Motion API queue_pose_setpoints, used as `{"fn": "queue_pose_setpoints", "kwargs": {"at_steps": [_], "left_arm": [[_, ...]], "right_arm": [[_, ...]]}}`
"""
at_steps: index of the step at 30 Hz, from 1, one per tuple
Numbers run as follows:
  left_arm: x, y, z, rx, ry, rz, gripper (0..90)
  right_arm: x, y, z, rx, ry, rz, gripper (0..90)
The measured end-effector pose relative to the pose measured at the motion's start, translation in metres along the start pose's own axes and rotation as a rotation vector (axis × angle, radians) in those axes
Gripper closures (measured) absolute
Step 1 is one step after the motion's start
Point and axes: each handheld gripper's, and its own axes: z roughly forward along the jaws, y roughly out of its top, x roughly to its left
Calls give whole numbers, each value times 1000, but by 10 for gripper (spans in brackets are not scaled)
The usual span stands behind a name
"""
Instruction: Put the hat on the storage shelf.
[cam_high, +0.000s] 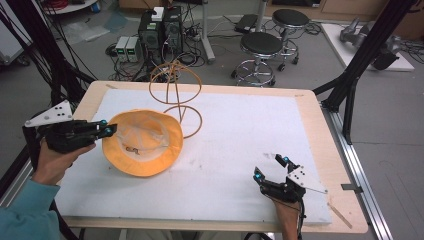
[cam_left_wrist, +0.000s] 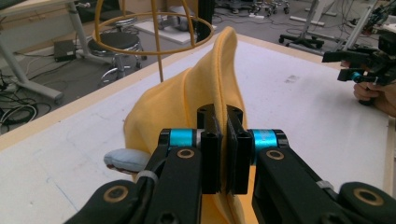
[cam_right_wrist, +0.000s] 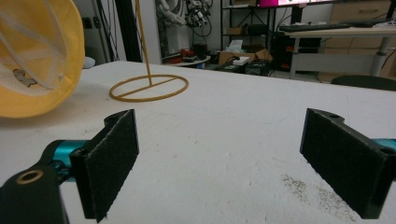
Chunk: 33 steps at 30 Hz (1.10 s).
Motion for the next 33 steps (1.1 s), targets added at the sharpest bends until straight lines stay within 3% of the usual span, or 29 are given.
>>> {"fn": "queue_pose_setpoints", "kwargs": {"at_steps": [8, 17, 22, 26, 29, 33], "left_arm": [[7, -2, 1, 19, 33, 8, 861], [21, -3, -7, 39, 108, 17, 861], [25, 0, -16, 53, 167, 63, 861], [20, 4, -17, 64, 201, 104, 861], [14, 3, -12, 97, 200, 131, 861], [6, 1, -7, 88, 174, 126, 861]], "right_arm": [[0, 0, 0, -2, 0, -2, 104], [-1, 0, -1, -8, 0, 12, 104], [-1, 0, -1, -10, 2, 14, 104], [-1, 0, -1, -8, 3, 16, 104], [-1, 0, -1, -8, 2, 18, 104], [-1, 0, -1, -8, 1, 16, 104]]}}
